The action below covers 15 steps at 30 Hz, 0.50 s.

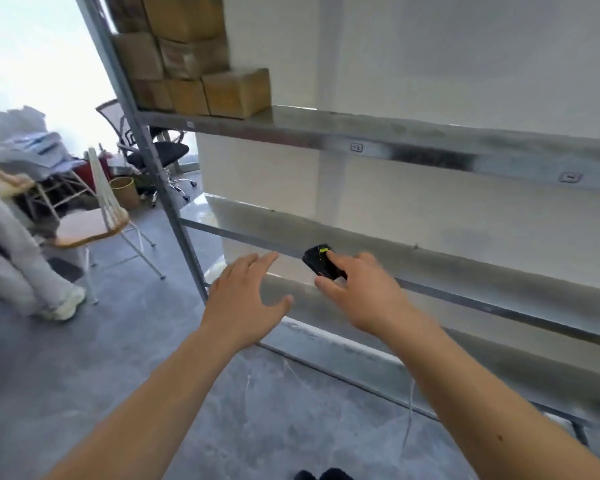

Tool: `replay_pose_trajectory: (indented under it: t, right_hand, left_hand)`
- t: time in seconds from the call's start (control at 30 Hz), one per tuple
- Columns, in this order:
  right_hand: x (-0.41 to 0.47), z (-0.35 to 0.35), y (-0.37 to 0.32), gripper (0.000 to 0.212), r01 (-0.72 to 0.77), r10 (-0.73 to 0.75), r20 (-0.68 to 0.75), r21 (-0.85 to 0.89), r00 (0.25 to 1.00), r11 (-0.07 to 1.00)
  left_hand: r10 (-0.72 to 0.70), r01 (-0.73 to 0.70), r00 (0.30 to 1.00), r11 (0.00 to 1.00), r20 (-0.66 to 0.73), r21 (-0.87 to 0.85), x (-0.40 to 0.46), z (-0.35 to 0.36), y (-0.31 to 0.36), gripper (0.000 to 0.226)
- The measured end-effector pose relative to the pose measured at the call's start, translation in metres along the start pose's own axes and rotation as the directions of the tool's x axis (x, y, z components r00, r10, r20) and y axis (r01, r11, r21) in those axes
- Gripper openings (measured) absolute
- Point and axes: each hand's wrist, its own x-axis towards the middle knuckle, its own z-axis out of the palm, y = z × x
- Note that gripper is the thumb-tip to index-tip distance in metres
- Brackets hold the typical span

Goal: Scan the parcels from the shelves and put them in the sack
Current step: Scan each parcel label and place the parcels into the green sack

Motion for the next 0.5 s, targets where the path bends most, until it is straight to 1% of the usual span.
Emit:
replay_pose_trajectory:
  t: [0.07, 0.2, 0.3, 0.37, 0.5]
  right_hand:
    - [0.022, -0.008, -0.019, 0.046, 0.042, -0.042, 0.0, 0.007, 0.999, 0.999]
    - [0.077, -0.025, -0.051, 0.031, 0.131, -0.128, -0.046, 0.062, 0.991, 0.989]
    - [0.129, -0.032, -0.076, 0.032, 0.186, -0.182, -0.06, 0.069, 0.981, 0.98]
    - [0.165, -0.034, -0.093, 0.034, 0.221, -0.218, -0.059, 0.049, 0.974, 0.974]
    - [0.233, -0.036, -0.12, 0.031, 0.262, -0.257, -0.08, 0.066, 0.963, 0.963]
  left_hand:
    - [-0.002, 0.003, 0.999, 0.999, -0.032, 0.033, 0.018, -0.017, -0.01, 0.085]
    - [-0.008, 0.012, 0.995, 0.999, -0.099, 0.043, 0.063, -0.051, -0.03, 0.088]
    - [0.019, -0.01, 0.989, 0.998, -0.149, 0.062, 0.107, -0.075, -0.045, 0.088]
    - [0.013, 0.0, 0.985, 0.997, -0.171, 0.076, 0.139, -0.09, -0.059, 0.088]
    - [0.01, 0.006, 0.982, 0.996, -0.187, 0.085, 0.205, -0.117, -0.088, 0.086]
